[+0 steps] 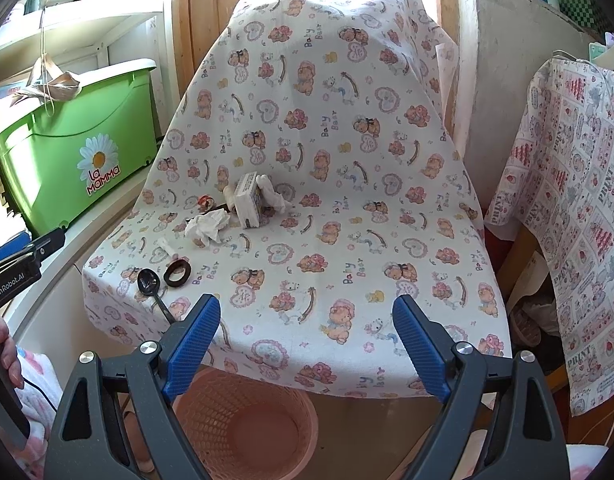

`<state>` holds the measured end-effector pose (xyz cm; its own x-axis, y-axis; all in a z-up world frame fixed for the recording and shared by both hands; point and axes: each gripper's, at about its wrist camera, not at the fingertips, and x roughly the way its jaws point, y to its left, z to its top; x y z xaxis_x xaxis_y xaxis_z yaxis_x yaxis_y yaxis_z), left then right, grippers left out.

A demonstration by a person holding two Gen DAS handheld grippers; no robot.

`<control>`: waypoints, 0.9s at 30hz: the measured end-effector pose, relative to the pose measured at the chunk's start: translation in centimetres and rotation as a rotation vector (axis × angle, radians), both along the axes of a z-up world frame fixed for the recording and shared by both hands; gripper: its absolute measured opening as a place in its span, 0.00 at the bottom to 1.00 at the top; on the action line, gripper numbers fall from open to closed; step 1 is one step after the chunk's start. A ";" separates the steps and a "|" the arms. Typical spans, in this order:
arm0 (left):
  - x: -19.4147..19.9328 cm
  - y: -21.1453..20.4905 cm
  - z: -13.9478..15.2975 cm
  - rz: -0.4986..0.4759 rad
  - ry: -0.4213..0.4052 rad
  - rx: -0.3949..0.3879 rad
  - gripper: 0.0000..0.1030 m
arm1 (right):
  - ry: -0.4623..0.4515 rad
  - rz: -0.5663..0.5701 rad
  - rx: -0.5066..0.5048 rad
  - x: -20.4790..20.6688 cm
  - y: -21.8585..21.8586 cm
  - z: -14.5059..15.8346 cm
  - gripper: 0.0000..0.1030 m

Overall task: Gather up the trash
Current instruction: 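Reach the left gripper to the black spoon and close on it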

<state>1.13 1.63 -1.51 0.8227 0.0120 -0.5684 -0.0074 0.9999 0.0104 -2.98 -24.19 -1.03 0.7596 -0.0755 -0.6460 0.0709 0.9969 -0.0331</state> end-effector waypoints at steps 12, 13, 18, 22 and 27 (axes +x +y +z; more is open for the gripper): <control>3.1 -4.1 -3.7 -0.195 0.230 -0.097 0.95 | 0.018 -0.002 -0.001 0.5 0.3 -0.6 0.87; 3.3 -4.6 -4.1 -0.198 0.244 -0.108 0.94 | 0.019 -0.004 -0.006 0.5 0.3 -0.7 0.87; 4.2 -5.9 -6.0 -0.218 0.352 -0.182 0.72 | 0.024 -0.009 -0.047 0.8 0.6 -0.9 0.87; 4.9 -6.0 -6.9 -0.158 0.383 -0.176 0.66 | 0.033 -0.015 -0.050 1.1 0.4 -1.2 0.87; 6.4 -6.3 -7.4 -0.129 0.372 -0.142 0.56 | 0.067 -0.022 -0.022 1.7 0.2 -1.8 0.87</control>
<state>7.56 -4.66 -8.93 0.5503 -0.1775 -0.8159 0.0962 0.9841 -0.1491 -1.24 -24.00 -2.88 0.7127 -0.1064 -0.6934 0.0896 0.9941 -0.0604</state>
